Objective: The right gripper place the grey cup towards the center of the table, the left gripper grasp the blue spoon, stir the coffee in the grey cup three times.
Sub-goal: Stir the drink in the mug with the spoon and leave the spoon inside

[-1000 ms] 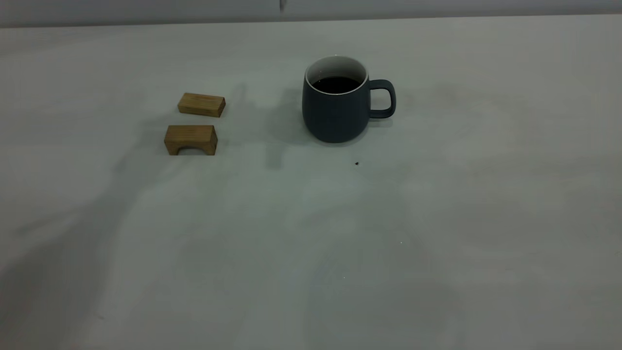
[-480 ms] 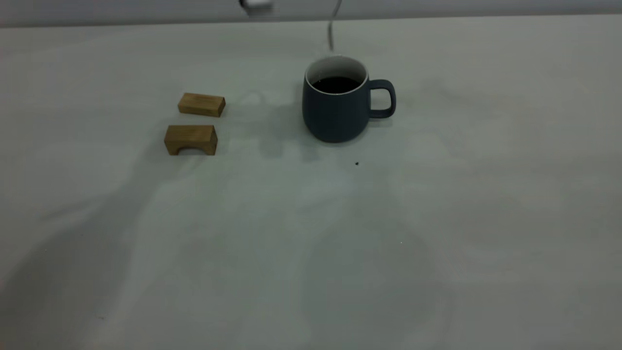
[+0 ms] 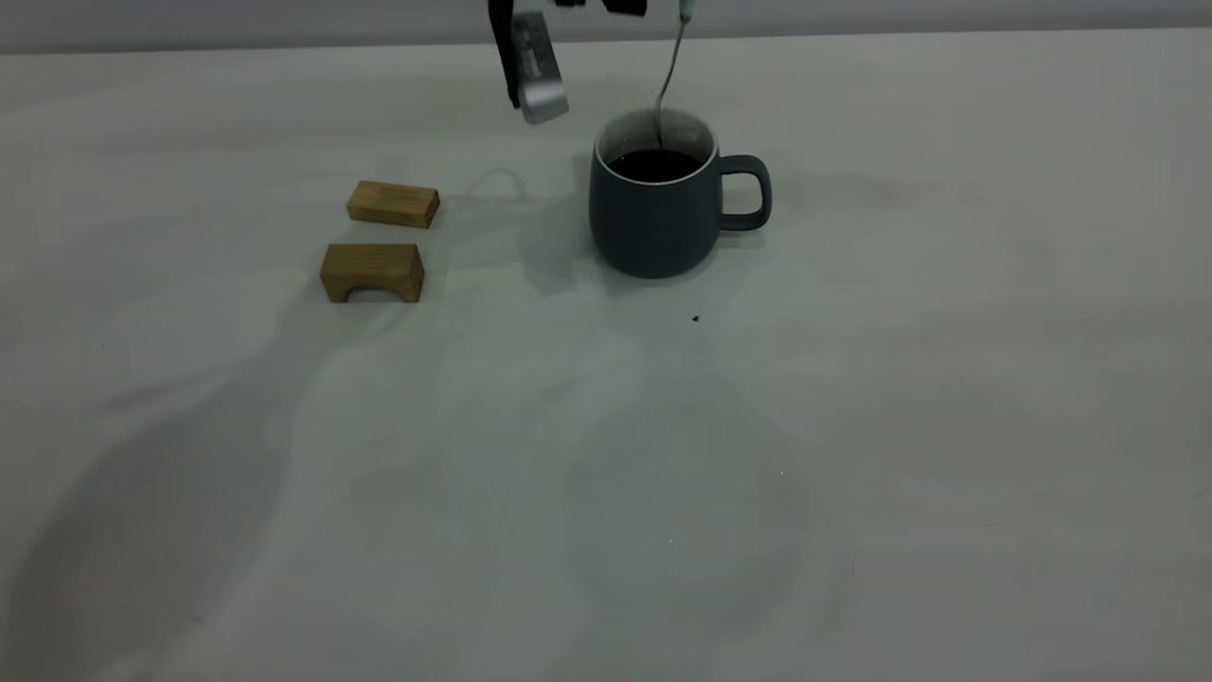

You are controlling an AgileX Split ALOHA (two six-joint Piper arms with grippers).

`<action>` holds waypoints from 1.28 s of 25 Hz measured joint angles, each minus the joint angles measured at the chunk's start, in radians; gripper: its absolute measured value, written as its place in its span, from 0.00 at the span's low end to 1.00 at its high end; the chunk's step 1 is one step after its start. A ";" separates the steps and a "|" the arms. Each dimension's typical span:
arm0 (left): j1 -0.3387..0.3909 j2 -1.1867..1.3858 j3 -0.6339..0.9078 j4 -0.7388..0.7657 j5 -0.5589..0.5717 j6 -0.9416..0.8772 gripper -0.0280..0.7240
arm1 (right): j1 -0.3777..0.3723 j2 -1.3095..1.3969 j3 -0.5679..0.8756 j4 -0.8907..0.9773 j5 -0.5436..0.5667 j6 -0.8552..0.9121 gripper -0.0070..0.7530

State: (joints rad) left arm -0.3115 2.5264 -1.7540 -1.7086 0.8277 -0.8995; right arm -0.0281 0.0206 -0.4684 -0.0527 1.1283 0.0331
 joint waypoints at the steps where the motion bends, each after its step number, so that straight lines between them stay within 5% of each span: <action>1: 0.000 0.011 -0.001 -0.003 0.000 0.000 0.23 | 0.000 0.000 0.000 0.000 0.000 0.000 0.63; 17: 0.026 0.102 -0.008 -0.013 -0.020 0.002 0.23 | 0.000 -0.001 0.000 0.000 0.000 0.000 0.63; 26: -0.026 0.108 -0.038 -0.017 -0.071 0.002 0.23 | 0.000 -0.001 0.000 0.000 0.000 0.000 0.63; 32: -0.038 0.108 -0.038 -0.013 0.028 0.004 0.23 | 0.000 -0.001 0.000 0.000 0.000 0.000 0.63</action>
State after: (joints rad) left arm -0.3490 2.6342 -1.7916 -1.7215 0.8556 -0.8953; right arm -0.0281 0.0198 -0.4684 -0.0527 1.1283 0.0331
